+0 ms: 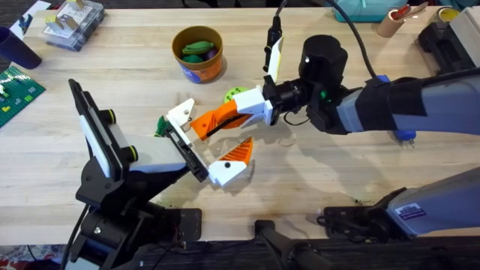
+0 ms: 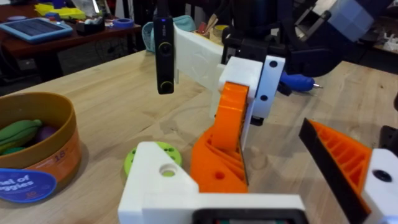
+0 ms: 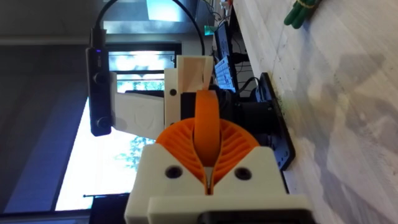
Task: Pick up the gripper from the table and insert it into the empty holder that is missing its gripper. Then pick up a screw, insert it into the mounting hole, and use the screwdriver to tighten it. Finally, clean up the table by picking up the vegetable and placing it into the bucket.
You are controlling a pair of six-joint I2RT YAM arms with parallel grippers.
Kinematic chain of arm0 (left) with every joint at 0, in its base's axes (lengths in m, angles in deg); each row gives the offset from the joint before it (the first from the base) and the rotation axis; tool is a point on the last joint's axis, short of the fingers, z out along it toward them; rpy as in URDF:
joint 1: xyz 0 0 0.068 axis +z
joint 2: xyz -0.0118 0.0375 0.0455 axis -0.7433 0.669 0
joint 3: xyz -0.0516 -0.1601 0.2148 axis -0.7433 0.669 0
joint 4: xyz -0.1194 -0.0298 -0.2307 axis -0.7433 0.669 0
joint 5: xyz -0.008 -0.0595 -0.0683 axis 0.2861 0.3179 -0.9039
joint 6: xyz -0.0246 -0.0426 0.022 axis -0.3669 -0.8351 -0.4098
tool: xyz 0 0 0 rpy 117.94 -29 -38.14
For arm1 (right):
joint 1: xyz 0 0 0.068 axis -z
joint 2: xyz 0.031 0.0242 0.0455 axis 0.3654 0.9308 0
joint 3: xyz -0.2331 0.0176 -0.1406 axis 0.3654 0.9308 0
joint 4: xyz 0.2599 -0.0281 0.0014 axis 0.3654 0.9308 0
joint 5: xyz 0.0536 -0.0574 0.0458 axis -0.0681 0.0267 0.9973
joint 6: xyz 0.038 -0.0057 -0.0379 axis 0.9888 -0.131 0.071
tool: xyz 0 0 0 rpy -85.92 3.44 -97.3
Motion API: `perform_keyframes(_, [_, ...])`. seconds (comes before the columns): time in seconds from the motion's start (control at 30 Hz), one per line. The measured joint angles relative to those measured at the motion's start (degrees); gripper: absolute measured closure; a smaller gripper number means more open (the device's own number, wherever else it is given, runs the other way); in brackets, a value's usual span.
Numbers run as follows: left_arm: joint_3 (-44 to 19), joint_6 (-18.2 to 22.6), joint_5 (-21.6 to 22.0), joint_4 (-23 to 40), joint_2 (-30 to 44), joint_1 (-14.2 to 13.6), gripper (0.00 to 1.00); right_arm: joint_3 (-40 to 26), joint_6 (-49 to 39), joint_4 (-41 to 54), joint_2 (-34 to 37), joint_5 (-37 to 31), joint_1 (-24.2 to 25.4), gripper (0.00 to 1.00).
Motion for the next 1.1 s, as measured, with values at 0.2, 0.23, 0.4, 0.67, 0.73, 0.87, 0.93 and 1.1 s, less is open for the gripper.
perform_keyframes(0.2, [-0.1, 0.0, 1.0, 0.3, 0.1, 0.2, 0.015, 0.0, 1.5, -1.7, 0.2, 0.3, 0.0, 0.982])
perform_keyframes(0.23, [-0.1, 0.0, 1.0, 0.3, 0.1, 0.2, 0.015, 0.0, 2.1, -2.6, 0.2, 0.3, 0.0, 0.983])
perform_keyframes(0.4, [-0.1, -0.1, 0.9, 0.3, 0.2, 0.2, 0.014, -0.1, 5.3, -4.5, 0.2, 0.4, 0.3, 0.984])
perform_keyframes(0.67, [-0.1, -0.2, 0.0, 0.0, 0.1, 0.3, 0.013, -2.4, 6.8, -3.5, 0.2, 0.2, 0.3, 0.983])
perform_keyframes(0.73, [-0.1, -0.2, -0.2, 0.1, 0.2, 0.3, 0.014, -2.9, 6.9, -2.0, 0.3, 0.2, 0.3, 0.983])
perform_keyframes(0.87, [-0.1, -0.2, -0.6, 0.2, 0.2, 0.3, 0.014, -3.8, 6.2, 0.5, 0.4, 0.2, 0.3, 0.983])
perform_keyframes(0.93, [-0.1, -0.2, -0.6, 0.3, 0.2, 0.3, 0.014, -4.3, 6.0, 0.7, 0.8, 0.4, 0.3, 0.983])
perform_keyframes(1.1, [-0.1, -0.8, -0.2, 0.4, 0.2, 0.8, 0.014, -6.2, 5.8, 0.5, 3.3, 1.2, 0.1, 0.983])
